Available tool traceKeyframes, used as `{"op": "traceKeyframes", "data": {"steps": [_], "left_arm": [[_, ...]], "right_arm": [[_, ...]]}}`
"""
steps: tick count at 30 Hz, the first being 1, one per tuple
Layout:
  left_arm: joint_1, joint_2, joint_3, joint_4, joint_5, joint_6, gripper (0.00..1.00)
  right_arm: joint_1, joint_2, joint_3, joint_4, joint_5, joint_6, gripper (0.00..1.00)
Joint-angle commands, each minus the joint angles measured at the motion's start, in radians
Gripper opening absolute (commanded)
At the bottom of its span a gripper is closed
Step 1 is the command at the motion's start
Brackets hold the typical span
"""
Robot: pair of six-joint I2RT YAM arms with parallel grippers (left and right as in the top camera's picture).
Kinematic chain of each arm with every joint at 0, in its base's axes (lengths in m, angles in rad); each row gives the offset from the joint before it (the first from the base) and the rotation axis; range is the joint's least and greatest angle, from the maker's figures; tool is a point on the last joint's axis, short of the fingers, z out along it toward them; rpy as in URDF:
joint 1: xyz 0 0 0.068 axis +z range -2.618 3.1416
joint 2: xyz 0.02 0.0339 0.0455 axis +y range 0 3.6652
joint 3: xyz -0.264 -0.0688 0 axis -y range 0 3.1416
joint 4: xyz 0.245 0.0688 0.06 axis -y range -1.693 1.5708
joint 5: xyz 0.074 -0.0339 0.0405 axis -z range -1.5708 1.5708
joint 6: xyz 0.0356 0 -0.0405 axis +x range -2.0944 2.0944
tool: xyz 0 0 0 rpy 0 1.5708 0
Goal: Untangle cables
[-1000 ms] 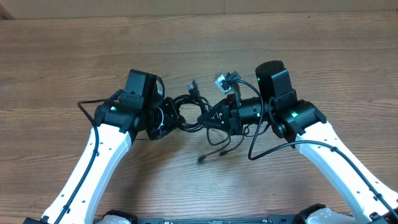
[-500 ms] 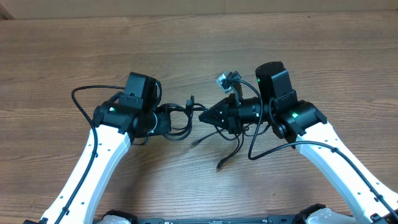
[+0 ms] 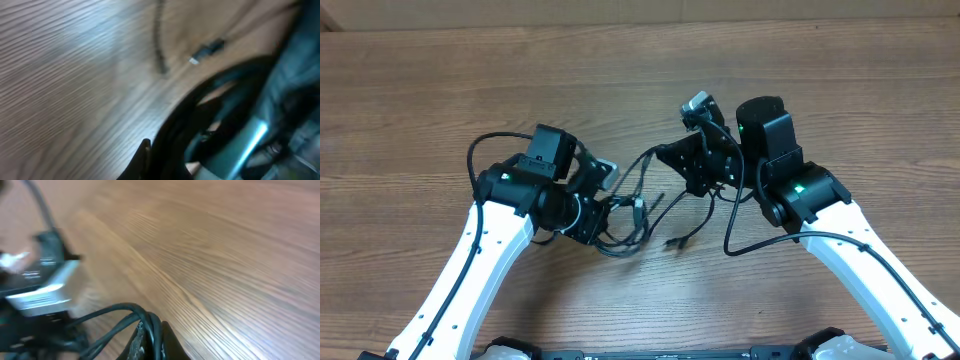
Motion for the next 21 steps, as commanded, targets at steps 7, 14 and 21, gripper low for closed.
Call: {"op": "traceKeyframes", "data": {"steps": [7,14,21], "left_arm": [[-0.012,-0.008,-0.005,0.013,0.174,0.115,0.04],[-0.012,-0.008,-0.005,0.002,0.173,0.11,0.04],[0.014,-0.008,-0.005,0.011,-0.309,-0.34,0.11]], "right_arm": [[-0.008,-0.019,0.033,-0.14,0.187,-0.016,0.04],[-0.008,-0.008,0.033,-0.278,0.639,0.237,0.04],[-0.01,-0.001,0.033,-0.329,0.711,0.41,0.04]]}}
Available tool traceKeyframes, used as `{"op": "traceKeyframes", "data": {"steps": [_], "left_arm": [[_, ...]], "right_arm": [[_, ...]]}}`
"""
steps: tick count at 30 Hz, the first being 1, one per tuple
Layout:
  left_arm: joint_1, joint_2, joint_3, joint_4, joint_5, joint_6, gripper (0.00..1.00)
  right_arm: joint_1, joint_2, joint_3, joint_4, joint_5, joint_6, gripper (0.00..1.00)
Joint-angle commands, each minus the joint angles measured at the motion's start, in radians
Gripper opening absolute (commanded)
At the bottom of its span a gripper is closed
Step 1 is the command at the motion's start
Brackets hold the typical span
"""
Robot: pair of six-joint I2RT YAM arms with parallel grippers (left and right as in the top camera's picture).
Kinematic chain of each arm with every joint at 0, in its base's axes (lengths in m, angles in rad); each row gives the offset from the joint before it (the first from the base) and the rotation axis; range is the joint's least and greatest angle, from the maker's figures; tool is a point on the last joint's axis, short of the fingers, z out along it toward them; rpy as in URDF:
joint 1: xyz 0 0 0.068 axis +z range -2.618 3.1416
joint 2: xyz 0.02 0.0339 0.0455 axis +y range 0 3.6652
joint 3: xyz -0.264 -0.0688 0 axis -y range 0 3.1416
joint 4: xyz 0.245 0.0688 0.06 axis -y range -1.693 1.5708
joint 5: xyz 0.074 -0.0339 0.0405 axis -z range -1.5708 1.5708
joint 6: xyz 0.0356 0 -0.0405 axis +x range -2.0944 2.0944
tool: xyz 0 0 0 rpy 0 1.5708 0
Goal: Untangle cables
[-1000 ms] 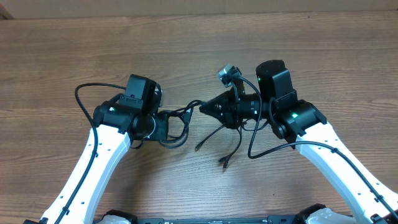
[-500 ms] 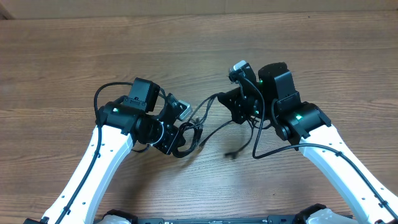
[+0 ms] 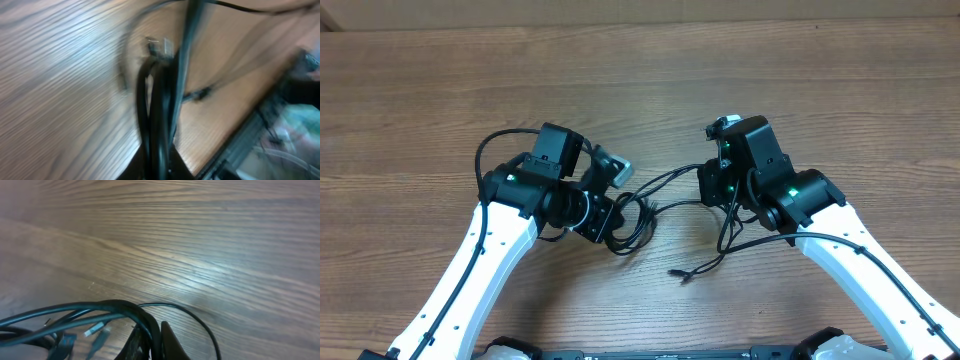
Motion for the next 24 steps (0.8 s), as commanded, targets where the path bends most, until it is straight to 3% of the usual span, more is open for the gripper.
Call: {"op": "traceKeyframes", "data": {"steps": [1,3,5,7,11,13,16,18,20,24], "left_arm": [[0.039,-0.008,-0.003,-0.072,-0.471,-0.418,0.11],[0.057,-0.008,-0.004,-0.112,-0.627,-0.601,0.12],[0.084,-0.008,-0.004,-0.125,-0.694,-0.698,0.11],[0.108,-0.008,-0.004,-0.119,-0.694,-0.716,0.05],[0.156,-0.007,-0.004,-0.09,-0.65,-0.779,0.04],[0.164,-0.007,-0.004,-0.039,-0.551,-0.785,0.06],[0.16,-0.006,-0.004,0.054,-0.407,-0.776,0.23],[0.156,-0.006,-0.004,0.109,-0.346,-0.749,0.5],[0.155,-0.006,-0.004,0.132,-0.322,-0.736,0.61],[0.155,-0.006,-0.004,0.135,-0.322,-0.729,0.82]], "right_arm": [[-0.048,-0.001,0.033,-0.001,0.247,0.158,0.04],[-0.056,-0.001,0.033,-0.004,0.247,0.178,0.04],[-0.07,-0.001,0.033,-0.019,0.247,0.204,0.04],[-0.093,-0.001,0.033,-0.045,0.248,0.222,0.04],[-0.148,-0.001,0.033,-0.063,0.197,0.22,0.04],[-0.165,-0.001,0.032,-0.035,0.018,0.088,0.04],[-0.165,-0.001,0.033,0.058,-0.384,-0.188,0.04],[-0.158,-0.001,0.042,0.149,-0.688,-0.292,0.04],[-0.15,-0.001,0.063,0.212,-0.874,-0.331,0.04],[-0.117,-0.01,0.117,0.258,-1.002,-0.382,0.04]]}}
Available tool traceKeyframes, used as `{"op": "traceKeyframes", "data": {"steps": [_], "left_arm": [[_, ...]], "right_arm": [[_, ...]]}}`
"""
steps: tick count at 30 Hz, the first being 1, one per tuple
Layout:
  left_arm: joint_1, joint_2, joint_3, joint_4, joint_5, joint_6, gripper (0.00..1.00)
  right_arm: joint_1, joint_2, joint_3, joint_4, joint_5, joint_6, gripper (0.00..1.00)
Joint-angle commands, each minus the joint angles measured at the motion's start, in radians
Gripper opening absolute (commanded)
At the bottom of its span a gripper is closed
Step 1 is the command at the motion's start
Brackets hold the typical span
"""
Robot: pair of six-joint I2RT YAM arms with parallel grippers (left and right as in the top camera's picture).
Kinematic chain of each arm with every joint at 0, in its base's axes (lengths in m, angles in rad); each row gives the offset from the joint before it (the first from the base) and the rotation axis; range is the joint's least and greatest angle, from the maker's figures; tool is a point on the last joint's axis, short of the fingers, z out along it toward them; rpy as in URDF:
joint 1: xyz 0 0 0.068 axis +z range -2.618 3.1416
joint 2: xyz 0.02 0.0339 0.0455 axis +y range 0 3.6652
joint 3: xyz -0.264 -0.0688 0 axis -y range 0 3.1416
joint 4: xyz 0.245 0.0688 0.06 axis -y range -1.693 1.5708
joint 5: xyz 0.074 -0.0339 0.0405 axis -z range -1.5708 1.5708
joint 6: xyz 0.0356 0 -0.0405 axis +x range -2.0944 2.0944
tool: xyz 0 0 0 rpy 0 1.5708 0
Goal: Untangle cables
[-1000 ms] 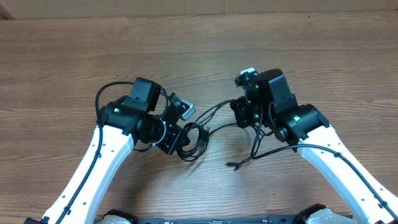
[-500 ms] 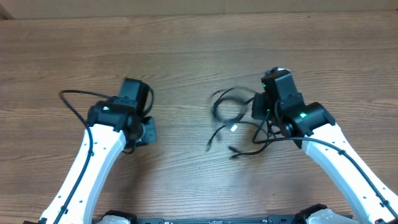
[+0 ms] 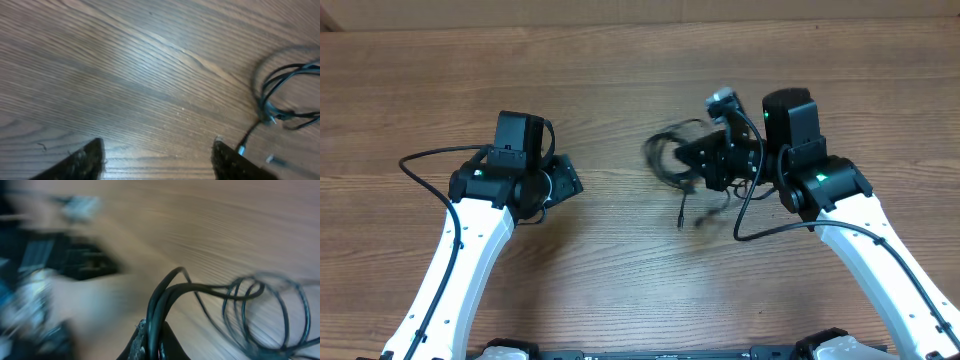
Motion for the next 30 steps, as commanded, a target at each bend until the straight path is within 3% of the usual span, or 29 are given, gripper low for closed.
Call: {"op": "traceKeyframes", "data": {"steps": [1,3,6,7,9,11,13,17,23,29,30], "left_arm": [[-0.006,-0.006,-0.002,0.0,0.047,0.007,0.89],[-0.006,-0.006,-0.002,0.0,0.045,0.012,0.98],[-0.006,-0.007,-0.002,0.001,0.045,0.011,1.0],[-0.006,-0.006,-0.002,0.002,0.045,0.011,1.0],[-0.006,-0.006,-0.002,0.003,0.046,0.011,1.0],[-0.006,-0.006,-0.002,0.004,0.046,0.011,1.0],[-0.006,-0.006,-0.002,0.004,0.046,0.011,1.0],[-0.007,-0.006,-0.002,0.005,0.058,0.01,1.0],[-0.008,-0.006,-0.006,0.012,0.223,0.008,0.99],[-0.047,-0.006,-0.048,0.098,0.2,0.021,0.98],[-0.058,-0.006,-0.056,0.117,0.203,-0.009,0.93]], "right_arm": [[0.029,-0.015,0.078,0.023,-0.283,-0.14,0.04],[0.031,-0.018,0.079,0.016,-0.209,-0.14,0.04],[0.031,-0.011,0.079,-0.057,-0.024,-0.136,0.04],[0.031,-0.008,0.079,-0.074,0.023,-0.115,0.09],[0.031,0.0,0.079,-0.104,0.109,-0.056,0.45],[0.031,0.008,0.079,-0.131,0.182,-0.022,0.6],[0.031,0.015,0.079,-0.159,0.265,0.014,1.0],[0.031,0.018,0.079,-0.186,0.328,0.097,1.0],[0.031,0.018,0.079,-0.235,0.328,0.097,1.0],[0.031,0.018,0.079,-0.277,0.328,0.097,1.0],[0.031,0.018,0.079,-0.278,0.328,0.097,1.0]]}}
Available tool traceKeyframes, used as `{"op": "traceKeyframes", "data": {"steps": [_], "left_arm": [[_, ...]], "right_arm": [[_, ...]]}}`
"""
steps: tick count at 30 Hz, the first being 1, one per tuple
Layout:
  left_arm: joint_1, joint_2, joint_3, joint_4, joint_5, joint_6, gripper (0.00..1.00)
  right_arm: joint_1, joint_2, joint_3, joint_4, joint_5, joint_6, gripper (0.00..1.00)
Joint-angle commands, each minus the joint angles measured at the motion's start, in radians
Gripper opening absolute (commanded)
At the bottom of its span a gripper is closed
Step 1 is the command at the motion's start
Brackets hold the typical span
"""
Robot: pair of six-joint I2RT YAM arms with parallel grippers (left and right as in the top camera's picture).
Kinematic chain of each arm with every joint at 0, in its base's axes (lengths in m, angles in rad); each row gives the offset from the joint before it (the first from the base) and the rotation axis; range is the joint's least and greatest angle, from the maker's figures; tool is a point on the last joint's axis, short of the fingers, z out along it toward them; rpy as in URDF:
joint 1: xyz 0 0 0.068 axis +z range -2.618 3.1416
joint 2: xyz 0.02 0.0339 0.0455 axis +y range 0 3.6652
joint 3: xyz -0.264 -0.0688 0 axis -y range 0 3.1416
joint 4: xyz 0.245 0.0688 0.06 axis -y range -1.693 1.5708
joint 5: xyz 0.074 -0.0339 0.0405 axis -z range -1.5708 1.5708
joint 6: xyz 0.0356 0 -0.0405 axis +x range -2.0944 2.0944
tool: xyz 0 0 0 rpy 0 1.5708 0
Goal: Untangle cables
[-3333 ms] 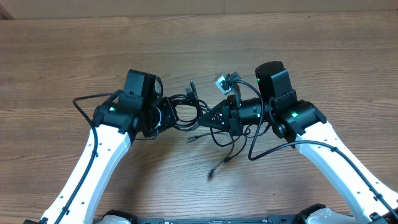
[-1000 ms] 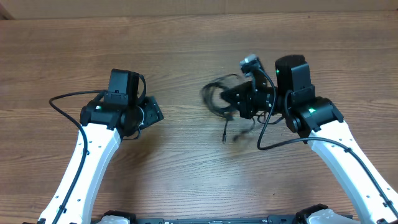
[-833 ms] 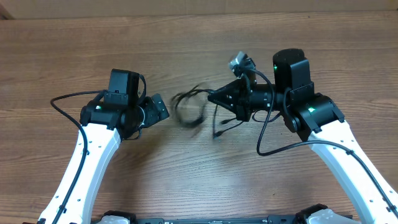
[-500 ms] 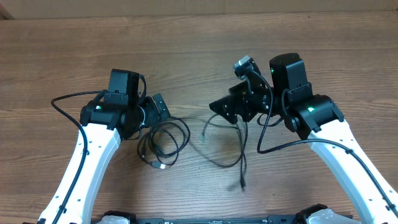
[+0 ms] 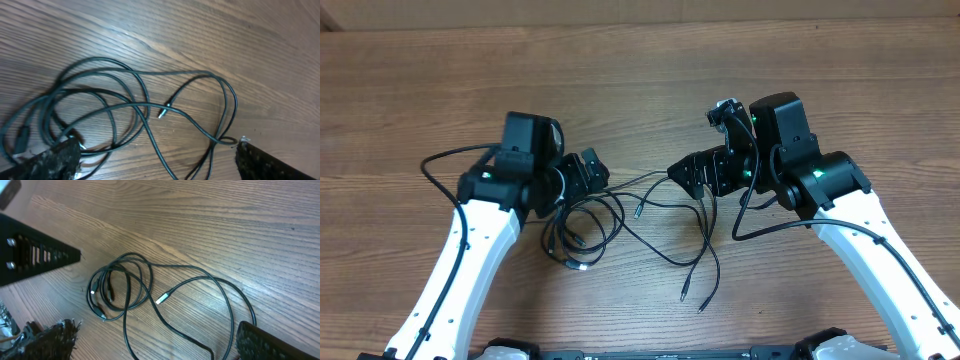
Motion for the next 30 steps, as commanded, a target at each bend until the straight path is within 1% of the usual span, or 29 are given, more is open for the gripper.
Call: {"op": "traceKeyframes", "data": {"steps": [1,4,6,11,14,16,18,19,20,21,23,24,25,26,27,30], "left_arm": [[-0.046,-0.005,-0.045,0.042,0.018,-0.145,0.92],[-0.076,0.002,-0.066,0.079,0.018,-0.372,0.93],[-0.104,0.014,-0.09,0.141,0.018,-0.517,0.95],[-0.18,0.074,-0.127,0.269,0.019,-0.787,0.98],[-0.238,0.15,-0.127,0.283,0.026,-0.906,0.98],[-0.261,0.193,-0.127,0.288,0.021,-0.928,0.97],[-0.272,0.237,-0.127,0.319,-0.005,-0.93,0.79],[-0.272,0.258,-0.127,0.338,-0.032,-0.925,0.72],[-0.272,0.278,-0.127,0.356,-0.06,-0.923,0.67],[-0.271,0.297,-0.127,0.375,-0.083,-0.923,0.59],[-0.268,0.327,-0.127,0.404,-0.113,-0.922,0.34],[-0.265,0.338,-0.127,0.413,-0.112,-0.922,0.19],[-0.263,0.346,-0.127,0.417,-0.107,-0.921,0.06],[-0.262,0.348,-0.127,0.419,-0.099,-0.911,0.04],[-0.262,0.348,-0.127,0.422,-0.092,-0.89,0.04],[-0.262,0.34,-0.126,0.478,-0.055,-0.727,0.04]], "right_arm": [[-0.003,0.005,0.018,0.002,0.011,0.009,1.0],[-0.003,0.005,0.018,0.002,0.011,0.009,1.0],[-0.003,0.005,0.018,0.002,0.011,0.009,1.0],[-0.003,0.005,0.018,0.002,0.011,0.009,1.0],[-0.003,0.005,0.018,0.002,0.011,0.009,1.0],[-0.003,0.005,0.018,0.002,0.011,0.009,1.0],[-0.003,0.005,0.018,0.002,0.011,0.009,1.0],[-0.003,0.005,0.018,0.002,0.011,0.009,1.0],[-0.003,0.005,0.018,0.002,0.011,0.009,1.0],[-0.003,0.005,0.018,0.002,0.011,0.009,1.0],[-0.003,0.005,0.018,0.002,0.011,0.009,1.0],[-0.003,0.005,0.018,0.002,0.011,0.009,1.0],[-0.003,0.005,0.018,0.002,0.011,0.009,1.0],[-0.003,0.005,0.018,0.002,0.011,0.009,1.0],[-0.003,0.005,0.018,0.002,0.011,0.009,1.0],[-0.003,0.005,0.018,0.002,0.011,0.009,1.0]]}}
